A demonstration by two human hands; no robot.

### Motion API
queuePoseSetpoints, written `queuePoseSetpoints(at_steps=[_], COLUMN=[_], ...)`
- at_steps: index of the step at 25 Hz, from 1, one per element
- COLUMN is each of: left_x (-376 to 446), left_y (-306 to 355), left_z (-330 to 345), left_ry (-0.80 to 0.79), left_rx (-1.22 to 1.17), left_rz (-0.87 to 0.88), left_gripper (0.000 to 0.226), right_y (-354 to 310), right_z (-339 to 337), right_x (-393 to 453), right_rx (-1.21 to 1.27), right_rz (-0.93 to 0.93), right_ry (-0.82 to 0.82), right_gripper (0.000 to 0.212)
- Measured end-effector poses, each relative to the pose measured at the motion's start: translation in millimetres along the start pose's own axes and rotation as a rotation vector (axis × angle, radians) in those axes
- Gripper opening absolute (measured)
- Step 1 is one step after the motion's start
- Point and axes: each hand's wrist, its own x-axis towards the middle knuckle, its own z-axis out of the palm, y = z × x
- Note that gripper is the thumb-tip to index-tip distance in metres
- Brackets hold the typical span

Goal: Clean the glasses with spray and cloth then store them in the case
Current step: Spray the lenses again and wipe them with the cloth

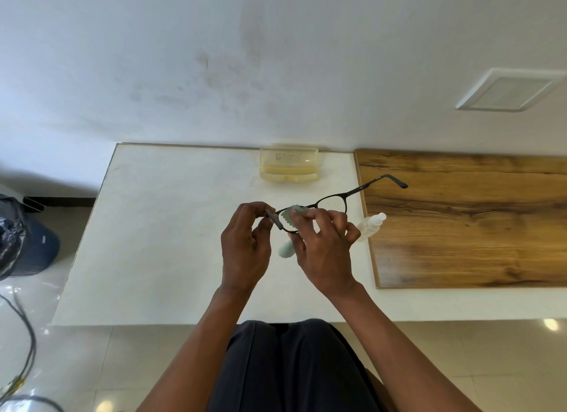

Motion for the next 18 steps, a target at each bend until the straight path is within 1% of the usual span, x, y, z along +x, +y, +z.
queuePoseSetpoints(at_steps=[3, 8, 14, 16, 18], left_x=[0.3, 0.9, 3.2, 2.8, 2.0], left_y=[1.8, 1.4, 1.2, 1.3, 1.5], left_z=[0.2, -0.9, -1.4, -1.5, -2.1], left_ry=[0.002, 0.003, 0.016, 0.015, 0.015], left_rx=[-0.003, -0.003, 0.007, 0.027, 0.029], left_rz=[-0.005, 0.004, -0.008, -0.011, -0.016], left_gripper=[0.039, 0.035, 0.018, 0.016, 0.019], right_y=[-0.3, -2.9, -3.6, -0.8, 2.6], right_z=[-2.1, -1.2, 4.4, 4.7, 3.6], right_x=[1.1, 3.0, 2.6, 3.3, 4.6], right_rx=[-0.035, -0.072, 0.071, 0.113, 0.113], right_rz=[0.033, 0.058, 0.028, 0.016, -0.005], right_ry=[-0.020, -0.066, -0.061, -0.032, -0.003], right_gripper=[0.039, 0.044, 0.056, 0.052, 0.041])
